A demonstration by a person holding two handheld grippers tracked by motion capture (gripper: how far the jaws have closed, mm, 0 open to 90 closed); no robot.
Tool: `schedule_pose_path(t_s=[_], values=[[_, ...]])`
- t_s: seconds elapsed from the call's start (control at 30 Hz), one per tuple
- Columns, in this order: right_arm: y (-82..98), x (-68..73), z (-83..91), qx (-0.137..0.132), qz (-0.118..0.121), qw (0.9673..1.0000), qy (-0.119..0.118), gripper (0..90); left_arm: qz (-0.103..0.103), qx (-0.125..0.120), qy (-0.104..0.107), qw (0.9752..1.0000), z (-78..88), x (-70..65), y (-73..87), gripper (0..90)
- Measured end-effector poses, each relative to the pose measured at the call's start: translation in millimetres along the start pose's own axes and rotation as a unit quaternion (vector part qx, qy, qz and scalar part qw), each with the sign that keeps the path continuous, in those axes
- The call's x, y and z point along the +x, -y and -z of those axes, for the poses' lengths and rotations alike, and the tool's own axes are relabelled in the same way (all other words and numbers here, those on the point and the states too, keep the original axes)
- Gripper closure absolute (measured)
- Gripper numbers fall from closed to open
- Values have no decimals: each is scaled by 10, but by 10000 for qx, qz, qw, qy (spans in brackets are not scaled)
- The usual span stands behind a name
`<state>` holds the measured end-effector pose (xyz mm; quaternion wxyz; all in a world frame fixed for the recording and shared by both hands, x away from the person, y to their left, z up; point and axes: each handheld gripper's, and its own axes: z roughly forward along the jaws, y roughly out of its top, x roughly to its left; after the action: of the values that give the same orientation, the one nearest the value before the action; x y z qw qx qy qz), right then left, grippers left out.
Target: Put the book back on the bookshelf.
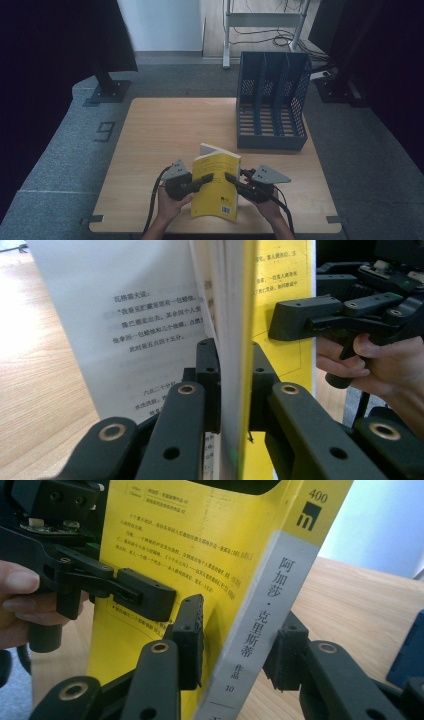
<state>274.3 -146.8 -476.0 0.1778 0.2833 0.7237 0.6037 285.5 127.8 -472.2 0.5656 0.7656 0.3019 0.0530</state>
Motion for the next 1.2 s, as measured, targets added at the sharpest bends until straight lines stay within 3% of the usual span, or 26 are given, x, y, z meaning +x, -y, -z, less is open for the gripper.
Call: schedule_pose_path(t_s=[0.13,0.27,0.4,0.43,0.63,0.83,1.07,1.2], values=[[-6,-25,15,-16,-41,9999,-116,670,26,5,34,10000,-6,7,0,808],[-9,-37,30,-59,-156,9996,-208,688,-7,-41,-148,9999,-12,17,8,691],[-25,-23,55,-76,-6,9999,-108,687,-105,-93,-385,9992,-15,18,10,600],[-33,-26,77,-66,56,9999,-73,688,-89,-89,-353,9993,-15,25,9,587],[-68,-16,152,-39,293,9996,22,687,-120,-130,-351,9992,-12,20,10,584],[-67,-45,190,-26,278,9996,60,688,24,-183,-406,9990,39,91,15,612],[-88,29,208,-58,529,9986,47,672,51,-158,-414,9990,50,82,5,647],[-124,55,216,-149,490,9987,-83,671,80,-190,-115,9997,44,52,-11,672]])
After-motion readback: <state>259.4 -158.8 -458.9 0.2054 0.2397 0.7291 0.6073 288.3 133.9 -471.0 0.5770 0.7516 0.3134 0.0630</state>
